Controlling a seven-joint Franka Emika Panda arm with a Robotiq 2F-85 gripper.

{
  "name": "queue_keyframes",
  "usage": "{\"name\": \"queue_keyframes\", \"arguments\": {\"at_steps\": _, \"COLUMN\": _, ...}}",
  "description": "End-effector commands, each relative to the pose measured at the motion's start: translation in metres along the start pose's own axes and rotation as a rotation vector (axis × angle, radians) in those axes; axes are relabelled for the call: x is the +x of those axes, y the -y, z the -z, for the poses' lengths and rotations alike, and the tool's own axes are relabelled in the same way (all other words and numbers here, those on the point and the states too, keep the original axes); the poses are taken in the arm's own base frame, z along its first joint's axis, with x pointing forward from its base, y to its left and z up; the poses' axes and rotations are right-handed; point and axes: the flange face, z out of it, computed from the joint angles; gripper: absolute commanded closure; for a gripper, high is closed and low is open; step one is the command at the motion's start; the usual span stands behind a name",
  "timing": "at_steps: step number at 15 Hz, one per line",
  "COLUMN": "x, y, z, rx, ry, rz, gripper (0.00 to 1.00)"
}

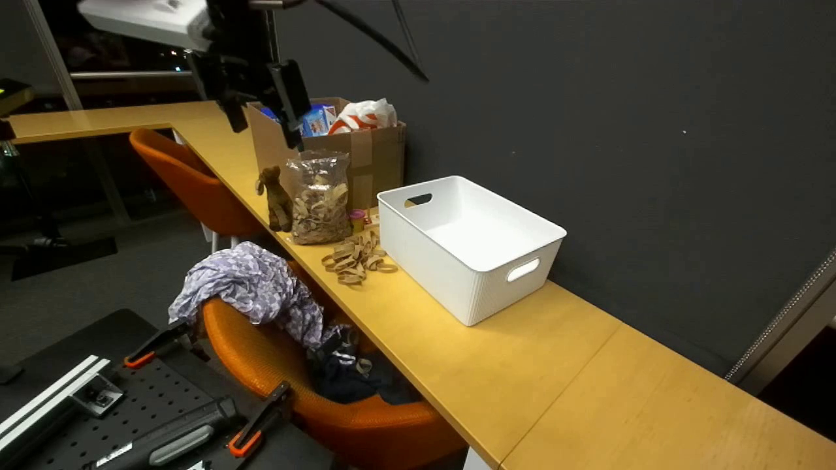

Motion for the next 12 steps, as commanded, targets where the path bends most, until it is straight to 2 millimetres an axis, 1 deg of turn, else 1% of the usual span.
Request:
{"name": "queue_keyframes", "arguments": {"at_steps": 1, "x": 0.054, "y": -0.016, "z": -0.064, "rx": -0.015, "ry": -0.019, "rz": -0.011, "gripper": 0.00}}
{"name": "queue_keyframes", "arguments": {"at_steps": 3, "x": 0.068, "y": -0.025, "z": -0.112, "rx": -0.028, "ry": -0.044, "rz": -0.040, "gripper": 0.00}}
{"name": "queue_keyframes", "arguments": {"at_steps": 4, "x": 0.073, "y": -0.026, "z": -0.135, "rx": -0.027, "ry": -0.051, "rz": -0.047, "gripper": 0.00}}
{"name": "queue_keyframes", "arguments": {"at_steps": 5, "x": 0.078, "y": -0.024, "z": -0.159, "rx": -0.027, "ry": -0.061, "rz": -0.064, "gripper": 0.00}}
{"name": "queue_keyframes", "arguments": {"at_steps": 7, "x": 0.088, "y": -0.013, "z": -0.198, "rx": -0.013, "ry": -0.073, "rz": -0.081, "gripper": 0.00}}
{"name": "queue_keyframes", "arguments": {"at_steps": 10, "x": 0.103, "y": 0.005, "z": -0.241, "rx": 0.008, "ry": -0.081, "rz": -0.088, "gripper": 0.00}}
{"name": "queue_keyframes", "arguments": {"at_steps": 12, "x": 0.116, "y": 0.006, "z": -0.269, "rx": 0.024, "ry": -0.066, "rz": -0.086, "gripper": 0.00}}
